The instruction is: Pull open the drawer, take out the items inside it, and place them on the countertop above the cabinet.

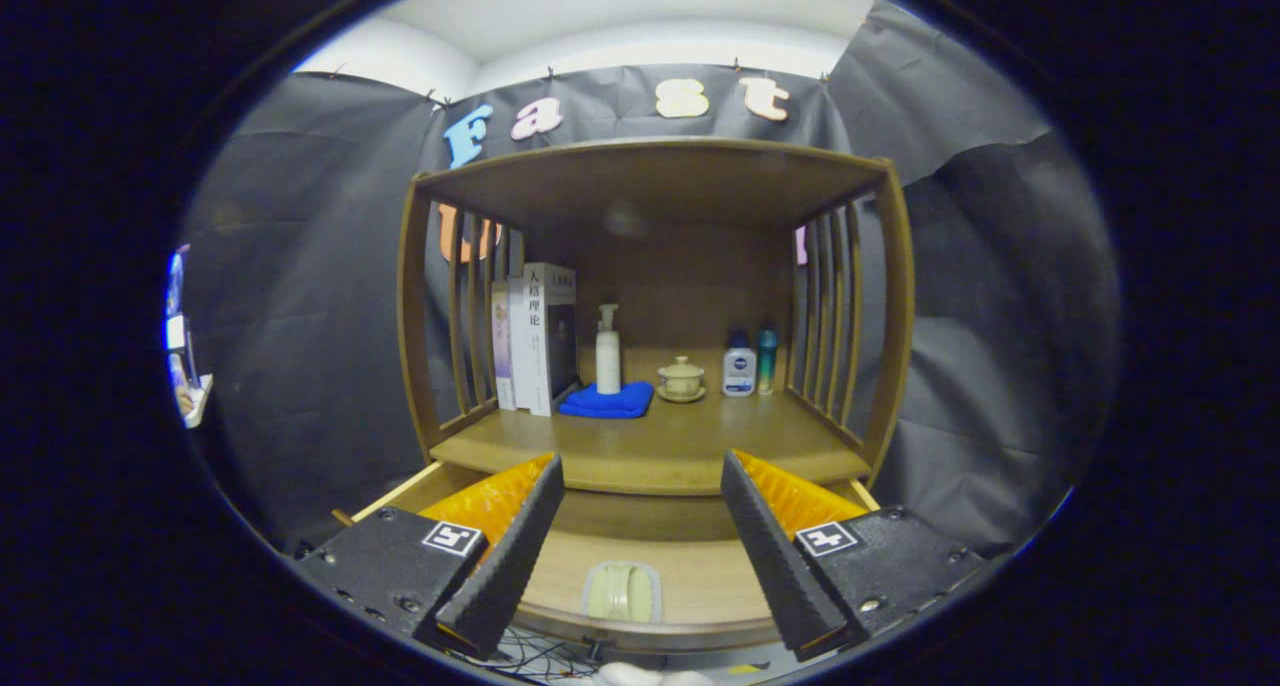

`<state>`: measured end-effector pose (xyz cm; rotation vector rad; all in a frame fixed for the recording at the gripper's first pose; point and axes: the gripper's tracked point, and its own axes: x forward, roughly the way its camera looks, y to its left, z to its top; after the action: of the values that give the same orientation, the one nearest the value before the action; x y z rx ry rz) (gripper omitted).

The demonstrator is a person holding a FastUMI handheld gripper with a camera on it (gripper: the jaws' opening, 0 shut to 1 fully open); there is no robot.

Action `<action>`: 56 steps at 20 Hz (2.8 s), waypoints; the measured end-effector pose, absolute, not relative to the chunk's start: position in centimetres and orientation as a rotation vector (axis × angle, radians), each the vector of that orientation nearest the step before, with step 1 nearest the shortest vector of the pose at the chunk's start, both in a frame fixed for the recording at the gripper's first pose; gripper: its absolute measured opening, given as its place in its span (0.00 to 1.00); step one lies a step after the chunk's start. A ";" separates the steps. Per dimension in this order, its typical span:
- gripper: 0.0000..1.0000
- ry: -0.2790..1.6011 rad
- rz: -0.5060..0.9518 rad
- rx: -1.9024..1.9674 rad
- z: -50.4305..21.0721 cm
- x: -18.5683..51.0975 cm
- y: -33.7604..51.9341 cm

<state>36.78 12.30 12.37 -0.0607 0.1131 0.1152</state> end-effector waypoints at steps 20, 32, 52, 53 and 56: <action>0.83 1.056 0.066 -0.070 -3.8 42.5 13.2; 0.33 1.170 0.013 -0.103 -6.9 41.6 12.5; 0.20 0.937 0.037 0.001 7.7 45.9 10.4; 0.20 0.931 0.029 0.013 8.2 46.9 10.3; 0.20 0.931 0.017 0.052 9.2 49.8 10.2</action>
<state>49.78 10.16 9.19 0.0520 0.9306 0.0172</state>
